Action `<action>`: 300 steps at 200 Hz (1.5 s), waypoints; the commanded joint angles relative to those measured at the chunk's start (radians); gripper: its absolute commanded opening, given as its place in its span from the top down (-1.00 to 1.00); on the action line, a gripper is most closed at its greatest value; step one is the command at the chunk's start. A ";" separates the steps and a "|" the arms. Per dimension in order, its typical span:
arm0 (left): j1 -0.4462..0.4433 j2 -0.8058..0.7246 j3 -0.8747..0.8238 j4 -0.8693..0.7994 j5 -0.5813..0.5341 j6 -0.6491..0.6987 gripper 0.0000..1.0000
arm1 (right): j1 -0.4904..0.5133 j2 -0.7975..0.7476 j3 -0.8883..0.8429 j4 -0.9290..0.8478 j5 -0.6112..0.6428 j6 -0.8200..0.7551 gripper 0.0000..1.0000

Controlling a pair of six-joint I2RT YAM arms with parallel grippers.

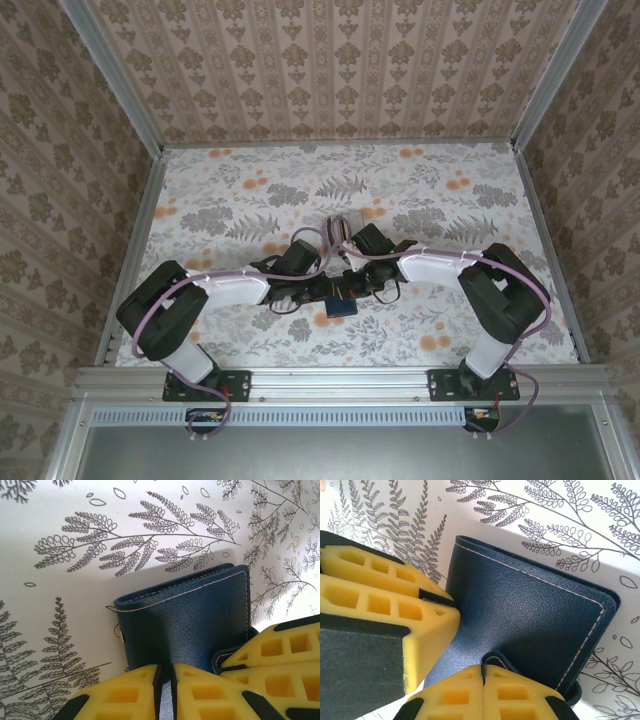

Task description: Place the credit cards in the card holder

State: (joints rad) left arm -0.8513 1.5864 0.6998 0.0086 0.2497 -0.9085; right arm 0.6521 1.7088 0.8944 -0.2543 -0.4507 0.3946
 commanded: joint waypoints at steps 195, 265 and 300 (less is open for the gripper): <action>0.214 -1.027 -0.219 -0.266 -0.533 0.771 -1.00 | -0.045 -1.346 -0.650 0.448 1.012 -0.436 -1.00; 0.290 -0.739 -0.336 0.178 -0.687 1.094 -1.00 | -0.389 -1.118 -0.864 0.820 0.867 -0.504 -1.00; 0.471 -0.651 -0.395 0.337 -0.485 1.147 -1.00 | -0.532 -0.917 -0.868 1.001 0.755 -0.435 -1.00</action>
State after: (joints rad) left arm -0.4824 0.9180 0.3336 0.1761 -0.3851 0.1127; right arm 0.1654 0.7132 0.0341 0.5133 0.3969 -0.0814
